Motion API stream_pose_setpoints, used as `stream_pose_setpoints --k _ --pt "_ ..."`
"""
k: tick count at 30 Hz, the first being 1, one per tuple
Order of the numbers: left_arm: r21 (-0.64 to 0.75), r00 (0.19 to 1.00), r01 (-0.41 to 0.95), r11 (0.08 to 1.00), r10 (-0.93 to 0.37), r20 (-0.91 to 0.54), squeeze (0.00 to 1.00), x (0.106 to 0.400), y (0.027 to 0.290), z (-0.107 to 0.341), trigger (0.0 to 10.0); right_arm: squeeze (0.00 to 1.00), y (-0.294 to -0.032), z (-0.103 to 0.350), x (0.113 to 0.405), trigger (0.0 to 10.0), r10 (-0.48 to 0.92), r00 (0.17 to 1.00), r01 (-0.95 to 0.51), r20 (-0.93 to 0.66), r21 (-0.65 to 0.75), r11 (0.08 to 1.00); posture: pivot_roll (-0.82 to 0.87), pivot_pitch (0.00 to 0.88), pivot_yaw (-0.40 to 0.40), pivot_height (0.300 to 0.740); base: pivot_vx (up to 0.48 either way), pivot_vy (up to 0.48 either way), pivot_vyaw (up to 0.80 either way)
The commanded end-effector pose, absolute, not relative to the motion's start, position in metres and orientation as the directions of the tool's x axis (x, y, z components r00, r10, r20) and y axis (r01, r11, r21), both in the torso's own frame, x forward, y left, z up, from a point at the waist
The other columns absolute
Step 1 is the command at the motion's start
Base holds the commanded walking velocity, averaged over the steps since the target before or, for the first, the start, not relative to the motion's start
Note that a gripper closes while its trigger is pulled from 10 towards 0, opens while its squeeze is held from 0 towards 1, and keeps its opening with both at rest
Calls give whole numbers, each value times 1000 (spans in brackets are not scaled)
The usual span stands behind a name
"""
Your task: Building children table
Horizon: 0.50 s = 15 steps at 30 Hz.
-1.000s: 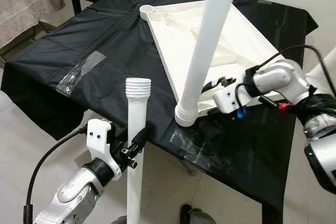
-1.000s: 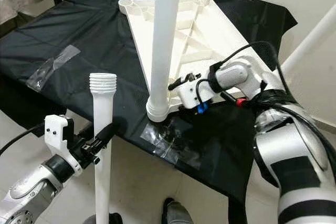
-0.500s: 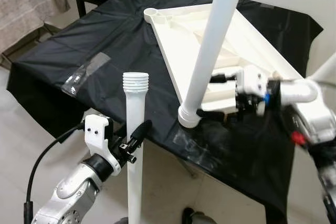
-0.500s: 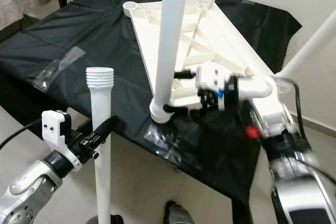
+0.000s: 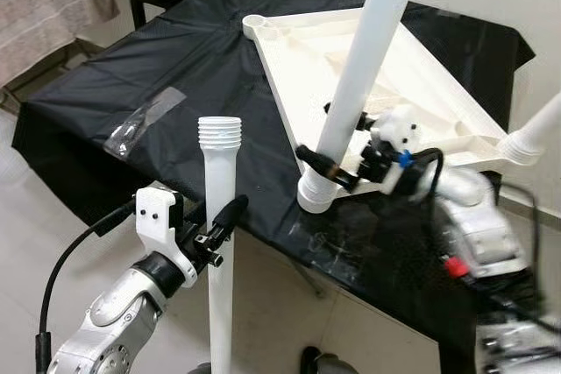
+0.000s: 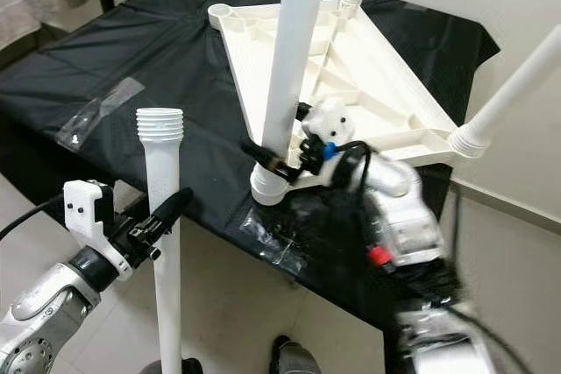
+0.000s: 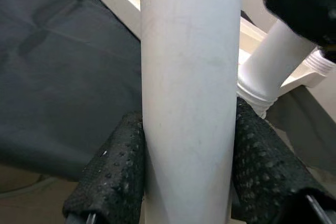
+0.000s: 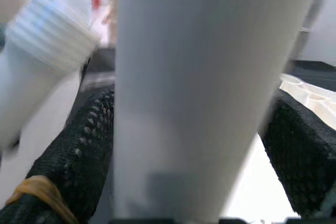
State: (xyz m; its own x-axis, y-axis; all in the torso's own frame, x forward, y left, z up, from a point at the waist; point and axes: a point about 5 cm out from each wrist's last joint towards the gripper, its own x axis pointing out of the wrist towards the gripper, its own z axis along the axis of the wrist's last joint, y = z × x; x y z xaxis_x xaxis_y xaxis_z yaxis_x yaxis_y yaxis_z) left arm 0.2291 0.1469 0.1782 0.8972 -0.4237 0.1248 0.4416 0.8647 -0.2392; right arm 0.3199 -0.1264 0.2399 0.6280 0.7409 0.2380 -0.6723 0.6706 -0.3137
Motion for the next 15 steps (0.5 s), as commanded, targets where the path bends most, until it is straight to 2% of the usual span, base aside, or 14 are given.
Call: stream_pose_setpoints --k 1,3,4,5,15 --pt "-247 897 442 862 -422 130 0 226 146 177 10000 0 -119 237 315 10000 716 647 -666 260 -262 698 1 206 -63 740 0 0 0" --pt "-249 897 441 862 -422 130 0 225 145 177 10000 0 -118 237 315 10000 686 675 -641 270 -245 727 1 205 -65 740 0 0 0" --pt "-251 897 441 862 -421 131 0 225 145 177 10000 0 -117 237 315 3569 662 695 -623 280 -225 749 -1 202 -67 740 0 0 0" --pt "-254 897 442 860 -422 132 0 225 145 177 10000 0 -117 238 314 0 639 714 -606 285 -205 768 -4 201 -67 740 0 0 0" --pt "-255 893 449 856 -429 132 0 226 143 176 10000 0 -118 228 304 0 562 785 -543 259 -149 827 -13 198 -62 740 0 0 0"
